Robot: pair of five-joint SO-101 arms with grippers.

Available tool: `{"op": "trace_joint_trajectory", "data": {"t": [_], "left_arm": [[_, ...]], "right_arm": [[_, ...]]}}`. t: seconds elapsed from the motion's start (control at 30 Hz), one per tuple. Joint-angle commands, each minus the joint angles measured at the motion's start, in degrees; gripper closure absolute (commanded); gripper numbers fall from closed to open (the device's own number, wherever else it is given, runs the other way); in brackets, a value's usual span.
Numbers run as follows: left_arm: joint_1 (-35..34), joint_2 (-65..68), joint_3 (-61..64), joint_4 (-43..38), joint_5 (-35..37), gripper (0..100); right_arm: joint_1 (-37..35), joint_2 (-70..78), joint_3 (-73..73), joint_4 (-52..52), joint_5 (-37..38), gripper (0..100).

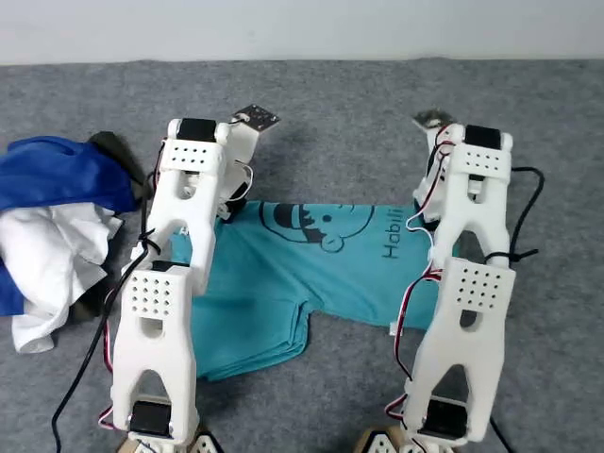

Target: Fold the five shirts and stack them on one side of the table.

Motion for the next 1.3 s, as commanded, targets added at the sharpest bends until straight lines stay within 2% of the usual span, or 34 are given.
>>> {"op": "trace_joint_trajectory", "data": {"t": [0.0, 0.13, 0.4, 0.57, 0.8, 1.0, 1.13, 1.27], "left_arm": [[-0.26, -4.66, -0.48, 1.58, -0.26, 100], [-0.35, -6.24, -0.22, 1.67, -0.26, 100], [0.09, -13.45, -0.22, 1.67, -0.26, 99], [0.18, -17.41, 1.89, 1.67, 0.09, 90], [1.32, -16.35, 12.26, 1.41, -0.35, 88], [0.88, -15.38, 12.09, 1.49, 0.18, 87], [0.88, -20.40, 10.42, 1.58, 0.18, 87], [-2.37, -29.19, 10.86, 1.58, 1.76, 88]], "right_arm": [[1.27, 2.51, -8.53, -4.62, 2.20, 98.9], [0.48, 4.70, -16.62, -4.00, 2.02, 98.9], [-1.63, 5.41, -26.29, 9.27, 1.93, 98.9], [-1.27, 5.05, -27.16, 10.51, -2.29, 98.8], [-1.80, 5.05, -23.82, 10.51, -2.90, 98.7], [-2.07, 4.26, -22.68, 10.59, -2.90, 98.9], [-2.51, -1.10, -18.81, 10.59, -2.90, 98.7], [-3.65, -11.30, -6.07, 10.59, -2.64, 98.7]]}}
